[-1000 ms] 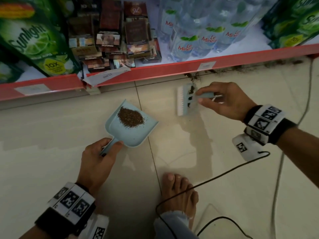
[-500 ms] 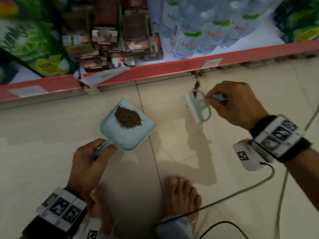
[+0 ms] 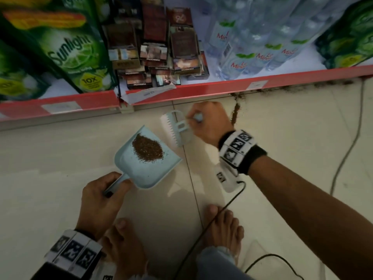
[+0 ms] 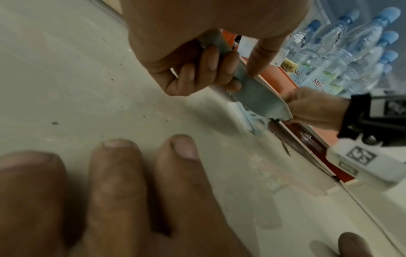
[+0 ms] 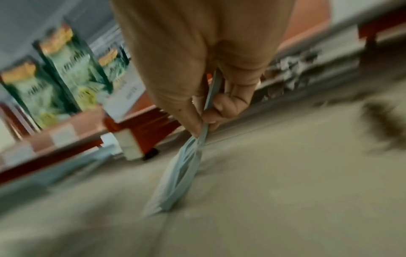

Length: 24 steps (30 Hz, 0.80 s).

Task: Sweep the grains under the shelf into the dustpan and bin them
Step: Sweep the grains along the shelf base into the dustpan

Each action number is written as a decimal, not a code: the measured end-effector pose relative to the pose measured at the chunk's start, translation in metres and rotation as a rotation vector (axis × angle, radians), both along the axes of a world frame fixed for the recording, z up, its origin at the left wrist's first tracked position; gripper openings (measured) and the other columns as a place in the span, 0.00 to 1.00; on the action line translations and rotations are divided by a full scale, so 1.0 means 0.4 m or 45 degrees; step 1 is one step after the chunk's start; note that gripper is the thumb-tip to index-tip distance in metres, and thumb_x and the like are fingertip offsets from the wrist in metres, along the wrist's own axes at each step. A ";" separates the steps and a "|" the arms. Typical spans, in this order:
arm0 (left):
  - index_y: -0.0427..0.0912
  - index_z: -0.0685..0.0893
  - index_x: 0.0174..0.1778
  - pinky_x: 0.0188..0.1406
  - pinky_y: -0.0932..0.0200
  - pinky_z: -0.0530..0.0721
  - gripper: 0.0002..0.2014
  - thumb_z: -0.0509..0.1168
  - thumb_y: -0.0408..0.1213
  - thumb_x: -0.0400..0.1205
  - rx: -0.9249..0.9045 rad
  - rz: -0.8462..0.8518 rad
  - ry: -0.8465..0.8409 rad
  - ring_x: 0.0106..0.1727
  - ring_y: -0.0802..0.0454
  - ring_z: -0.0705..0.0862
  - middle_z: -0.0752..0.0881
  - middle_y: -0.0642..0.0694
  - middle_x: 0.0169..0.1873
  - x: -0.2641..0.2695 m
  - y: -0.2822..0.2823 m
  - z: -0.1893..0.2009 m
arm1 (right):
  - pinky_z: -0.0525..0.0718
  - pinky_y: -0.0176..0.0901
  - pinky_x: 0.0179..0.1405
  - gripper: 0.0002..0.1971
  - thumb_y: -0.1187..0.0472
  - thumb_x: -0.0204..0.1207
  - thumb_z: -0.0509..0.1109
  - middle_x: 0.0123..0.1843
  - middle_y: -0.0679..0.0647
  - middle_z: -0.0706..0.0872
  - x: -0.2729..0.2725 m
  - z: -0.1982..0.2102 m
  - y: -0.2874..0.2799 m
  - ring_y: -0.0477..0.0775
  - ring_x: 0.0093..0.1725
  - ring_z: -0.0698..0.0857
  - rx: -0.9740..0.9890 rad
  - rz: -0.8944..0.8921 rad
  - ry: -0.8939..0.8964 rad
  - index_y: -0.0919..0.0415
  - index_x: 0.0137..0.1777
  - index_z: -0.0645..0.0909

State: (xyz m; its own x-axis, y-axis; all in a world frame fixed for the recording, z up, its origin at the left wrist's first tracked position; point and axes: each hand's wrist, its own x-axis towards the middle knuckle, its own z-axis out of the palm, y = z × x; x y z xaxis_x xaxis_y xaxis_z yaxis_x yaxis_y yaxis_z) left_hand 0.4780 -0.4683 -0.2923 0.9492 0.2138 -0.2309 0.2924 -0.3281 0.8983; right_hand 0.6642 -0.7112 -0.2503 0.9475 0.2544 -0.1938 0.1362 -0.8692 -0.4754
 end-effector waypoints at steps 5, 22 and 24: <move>0.52 0.82 0.26 0.20 0.74 0.69 0.12 0.67 0.53 0.70 -0.101 0.001 -0.005 0.21 0.62 0.72 0.77 0.54 0.18 0.029 0.005 -0.004 | 0.81 0.48 0.47 0.03 0.63 0.72 0.75 0.44 0.62 0.91 -0.005 0.083 -0.209 0.67 0.46 0.88 -0.281 -0.188 -0.144 0.59 0.43 0.90; 0.37 0.86 0.31 0.21 0.67 0.69 0.16 0.68 0.47 0.74 -0.124 -0.100 -0.044 0.22 0.60 0.70 0.75 0.51 0.20 0.120 -0.155 -0.007 | 0.82 0.50 0.47 0.04 0.66 0.73 0.75 0.43 0.60 0.86 -0.002 0.064 -0.422 0.66 0.44 0.86 -0.302 0.103 -0.062 0.61 0.46 0.90; 0.37 0.86 0.32 0.21 0.67 0.69 0.16 0.69 0.48 0.74 -0.121 -0.082 -0.069 0.22 0.61 0.70 0.74 0.51 0.21 0.127 -0.185 -0.008 | 0.82 0.49 0.44 0.04 0.69 0.71 0.77 0.40 0.59 0.86 0.018 0.083 -0.503 0.66 0.40 0.86 -0.239 0.082 -0.137 0.61 0.45 0.89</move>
State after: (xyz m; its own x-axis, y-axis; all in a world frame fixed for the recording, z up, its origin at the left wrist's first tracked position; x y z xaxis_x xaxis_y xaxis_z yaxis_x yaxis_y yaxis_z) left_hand 0.5289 -0.5425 -0.2957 0.9719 0.1317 -0.1953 0.2238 -0.2575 0.9400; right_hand 0.6713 -0.9122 -0.2171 0.9482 0.2839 -0.1424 0.2353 -0.9290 -0.2856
